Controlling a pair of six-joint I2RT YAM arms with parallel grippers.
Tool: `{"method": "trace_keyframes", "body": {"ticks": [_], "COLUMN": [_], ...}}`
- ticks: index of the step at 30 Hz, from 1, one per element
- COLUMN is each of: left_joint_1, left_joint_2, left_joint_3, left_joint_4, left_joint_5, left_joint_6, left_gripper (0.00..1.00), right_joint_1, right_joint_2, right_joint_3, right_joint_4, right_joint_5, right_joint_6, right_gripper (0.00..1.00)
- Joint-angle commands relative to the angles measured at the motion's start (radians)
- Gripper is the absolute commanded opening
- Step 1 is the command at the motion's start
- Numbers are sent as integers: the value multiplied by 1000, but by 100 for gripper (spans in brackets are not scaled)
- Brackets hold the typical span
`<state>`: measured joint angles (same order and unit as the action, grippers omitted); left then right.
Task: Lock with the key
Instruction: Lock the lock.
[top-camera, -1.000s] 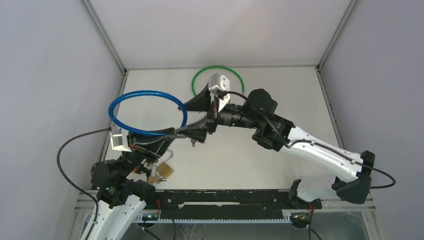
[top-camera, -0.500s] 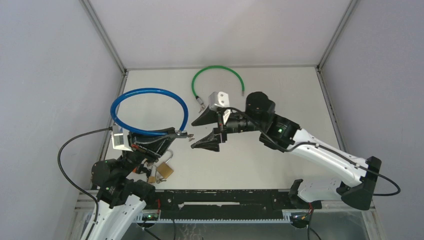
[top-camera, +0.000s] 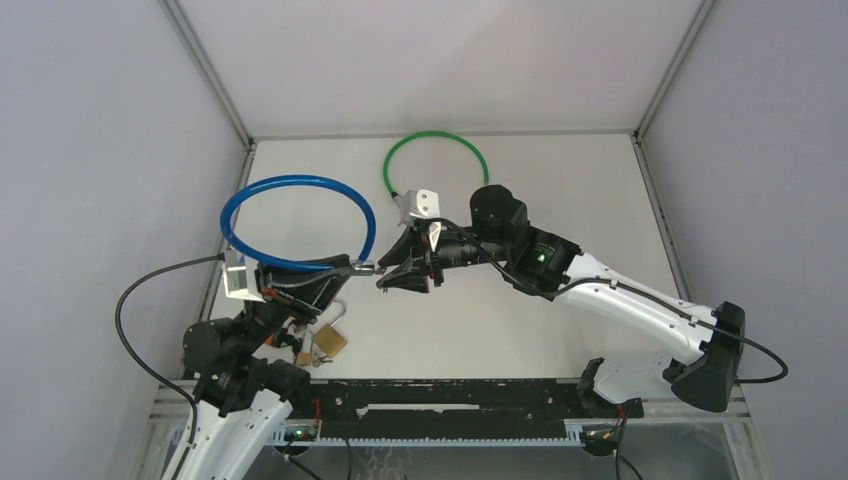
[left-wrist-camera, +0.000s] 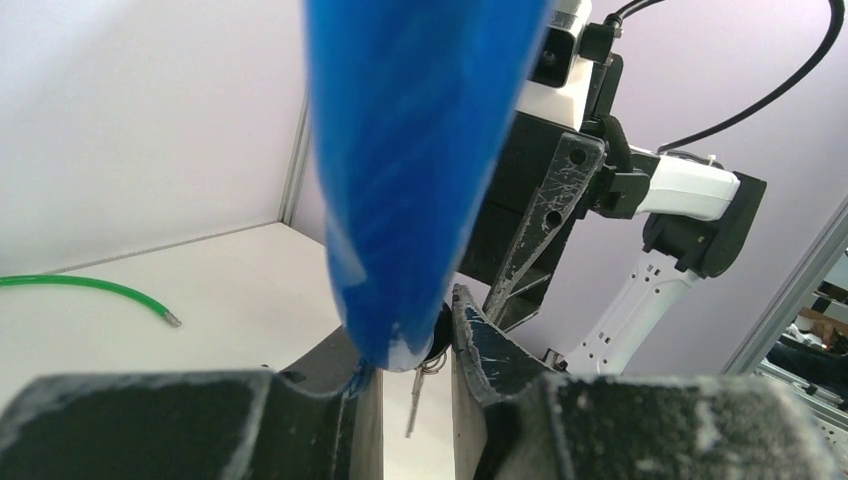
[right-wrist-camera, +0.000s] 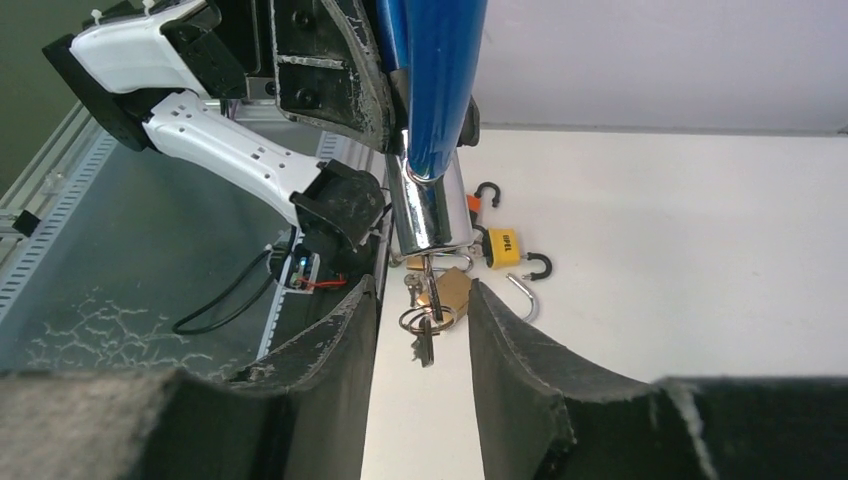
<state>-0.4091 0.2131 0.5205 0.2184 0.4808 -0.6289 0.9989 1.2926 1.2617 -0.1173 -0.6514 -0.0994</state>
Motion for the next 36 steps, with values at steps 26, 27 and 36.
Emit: {"method": "trace_keyframes", "body": {"ticks": [26, 27, 36], "left_joint_1": [19, 18, 20], "left_joint_2": [-35, -34, -32], "left_joint_3": [61, 60, 68], "left_joint_4": [29, 30, 18], "left_joint_5": [9, 10, 1], "left_joint_6": [48, 49, 64], "left_gripper": [0, 0, 0], "right_joint_1": [-54, -61, -183], "right_joint_2": [-75, -85, -140], "right_joint_3": [-45, -56, -129], "right_joint_4": [-163, -163, -183], "right_joint_5": [64, 67, 91], "right_joint_6": [-207, -206, -104], "right_gripper": [0, 0, 0]}}
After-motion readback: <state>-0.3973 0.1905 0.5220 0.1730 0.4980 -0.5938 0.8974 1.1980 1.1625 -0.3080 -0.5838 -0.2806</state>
